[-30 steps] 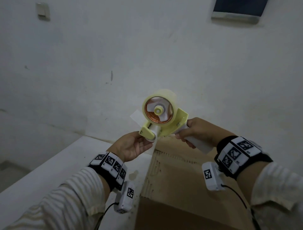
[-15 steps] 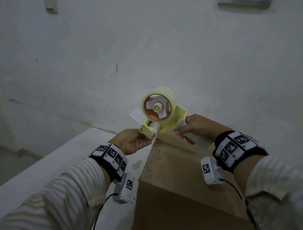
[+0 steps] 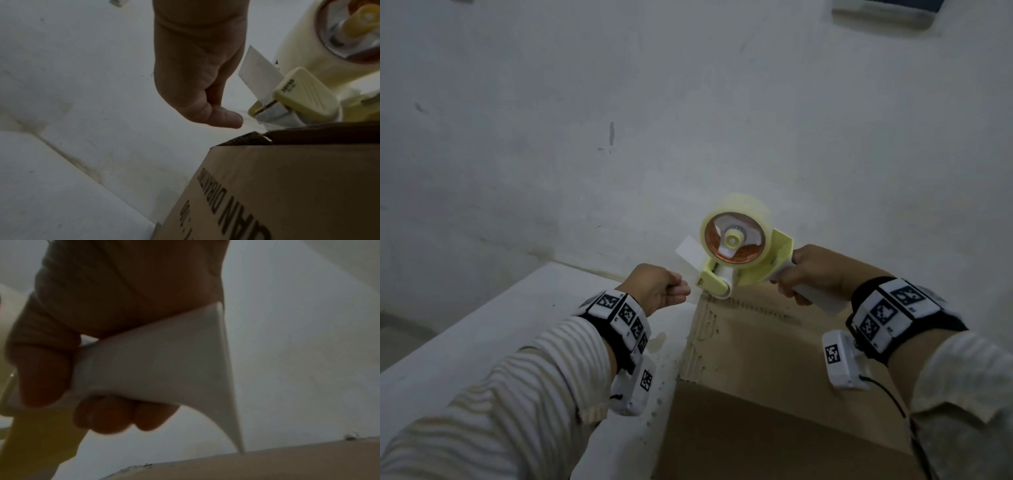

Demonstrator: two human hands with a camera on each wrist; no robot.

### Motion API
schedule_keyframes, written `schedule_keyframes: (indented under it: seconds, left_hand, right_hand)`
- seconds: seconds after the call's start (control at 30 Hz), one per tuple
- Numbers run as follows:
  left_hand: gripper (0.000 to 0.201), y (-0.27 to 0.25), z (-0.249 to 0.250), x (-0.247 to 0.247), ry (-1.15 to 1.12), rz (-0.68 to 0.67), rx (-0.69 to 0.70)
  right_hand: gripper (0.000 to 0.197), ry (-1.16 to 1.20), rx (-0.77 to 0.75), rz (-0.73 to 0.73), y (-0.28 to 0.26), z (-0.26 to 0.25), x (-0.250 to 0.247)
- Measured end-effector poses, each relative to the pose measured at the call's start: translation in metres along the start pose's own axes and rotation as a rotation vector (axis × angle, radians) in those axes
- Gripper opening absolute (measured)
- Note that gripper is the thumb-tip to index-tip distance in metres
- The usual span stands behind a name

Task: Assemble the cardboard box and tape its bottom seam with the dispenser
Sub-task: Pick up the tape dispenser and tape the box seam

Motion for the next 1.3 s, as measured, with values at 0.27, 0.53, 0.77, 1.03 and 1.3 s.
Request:
schedule_keyframes:
  seconds: [0.27,0.53,0.77,1.03,1.3]
  left_hand:
    - [0.025,0.006,-0.018,0.008,-0.057,-0.033,-0.041]
    - [0.025,0.009,-0.035,0.012,-0.071,0.001,-0.100]
    - [0.027,0.013,-0.045,0.015,0.011,-0.011,-0.140]
    - [0.018,0.019,-0.047,0.018,0.303,-0.015,-0.083]
    - [0.029,0.013,-0.054,0.003,0.576,-0.061,-0.135]
  right_hand:
    - [0.010,-0.100,0.085,0.051,0.005,0.011,0.008]
    - [0.014,-0.151,0.120,0.056,0.012,0.014,0.018]
    - [0.005,-0.211,0.140,-0.004,0.016,0.015,0.024]
    - [0.008,-0.234,0.153,-0.006,0.019,0.017,0.026]
    - [0.006,-0.303,0.170,0.007,0.022,0.023,0.026]
Point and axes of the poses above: each hand's wrist, its own y-axis towards the middle knuckle, its own x-axis out of the palm, z = x × y, the point moved 3 cm from there along y, towards the middle knuckle, and after that the axes turned 1 degree about y, right-handed, at the moved point
